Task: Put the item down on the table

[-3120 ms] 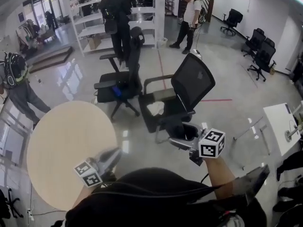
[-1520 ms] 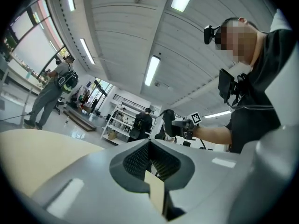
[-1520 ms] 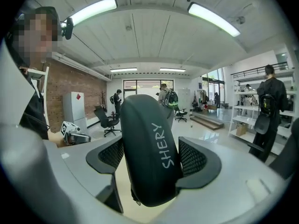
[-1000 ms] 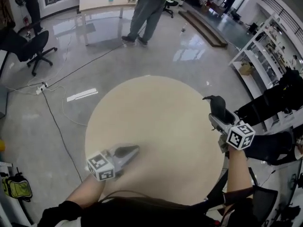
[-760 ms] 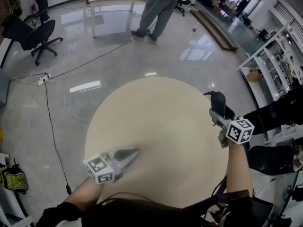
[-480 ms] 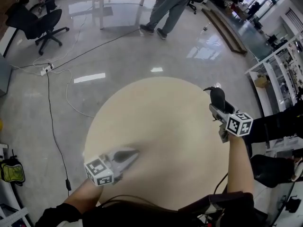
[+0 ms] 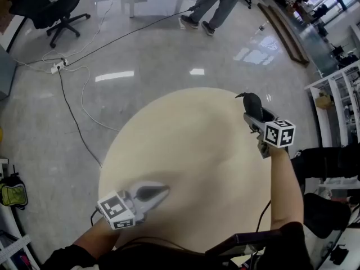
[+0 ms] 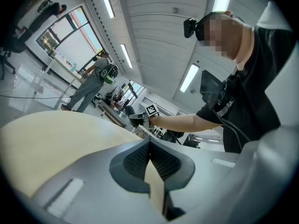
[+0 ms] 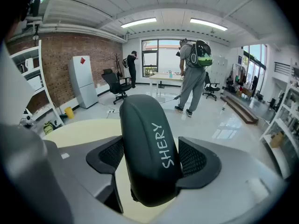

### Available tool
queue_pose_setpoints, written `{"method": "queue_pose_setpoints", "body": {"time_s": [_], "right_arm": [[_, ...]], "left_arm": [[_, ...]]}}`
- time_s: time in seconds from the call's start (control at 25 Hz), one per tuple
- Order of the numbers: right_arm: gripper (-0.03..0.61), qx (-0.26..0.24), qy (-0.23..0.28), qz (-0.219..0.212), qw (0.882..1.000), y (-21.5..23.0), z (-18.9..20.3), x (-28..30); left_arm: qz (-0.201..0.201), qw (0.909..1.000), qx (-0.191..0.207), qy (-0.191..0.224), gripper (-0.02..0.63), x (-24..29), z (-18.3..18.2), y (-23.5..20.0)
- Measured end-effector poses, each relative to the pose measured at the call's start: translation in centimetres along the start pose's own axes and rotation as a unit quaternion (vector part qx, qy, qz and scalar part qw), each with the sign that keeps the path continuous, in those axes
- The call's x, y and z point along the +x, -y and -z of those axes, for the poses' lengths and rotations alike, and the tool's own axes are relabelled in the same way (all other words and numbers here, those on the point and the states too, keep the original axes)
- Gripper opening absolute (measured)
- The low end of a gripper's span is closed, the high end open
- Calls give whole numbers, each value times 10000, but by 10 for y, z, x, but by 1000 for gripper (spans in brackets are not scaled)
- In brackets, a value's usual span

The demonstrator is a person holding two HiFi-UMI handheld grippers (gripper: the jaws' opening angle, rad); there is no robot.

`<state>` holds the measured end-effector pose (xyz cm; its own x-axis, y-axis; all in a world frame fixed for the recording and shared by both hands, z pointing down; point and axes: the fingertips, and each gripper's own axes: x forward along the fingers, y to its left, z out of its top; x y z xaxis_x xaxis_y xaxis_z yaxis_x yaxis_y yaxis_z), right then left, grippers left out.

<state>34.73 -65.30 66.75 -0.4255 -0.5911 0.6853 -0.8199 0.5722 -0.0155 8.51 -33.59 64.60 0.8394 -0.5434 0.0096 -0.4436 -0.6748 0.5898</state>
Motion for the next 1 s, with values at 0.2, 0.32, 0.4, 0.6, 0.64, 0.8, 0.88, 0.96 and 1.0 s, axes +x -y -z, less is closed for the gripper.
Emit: {"method": "queue_pose_setpoints", "body": {"time_s": [0.2,0.32,0.4,0.6,0.64,0.8,0.88,0.96,1.0], "right_arm": [[377,-186,-263,-84,9994,-2,6,59],[377,-299,-401,-123,9987,-3,6,89],[377,-366,-501,-163,9979,-5,7,108],[379,-525,-656,-136,9964,-10,8,142],[374,-585,-674,-102,9960,-9,6,145],[368,-928,-874,-43,9918,-9,4,156],[367,-1342,-990,60,9860,-13,5,159],[362,-1816,-1098,142,9771,-19,7,161],[385,-1979,-1124,118,9737,-22,8,162]], "left_arm": [[73,9997,-237,59,-3,0,8,-12],[172,9993,-340,67,-3,3,15,-15],[269,9990,-356,14,-3,7,17,-13],[380,9984,-411,-44,-3,13,18,-7],[373,9983,-453,-44,-3,13,18,-8],[296,9983,-496,-55,-3,15,16,-14],[285,9983,-502,-67,-3,15,16,-16],[298,9983,-489,-86,-3,16,17,-17],[304,9983,-489,-103,-3,15,18,-16]]}}
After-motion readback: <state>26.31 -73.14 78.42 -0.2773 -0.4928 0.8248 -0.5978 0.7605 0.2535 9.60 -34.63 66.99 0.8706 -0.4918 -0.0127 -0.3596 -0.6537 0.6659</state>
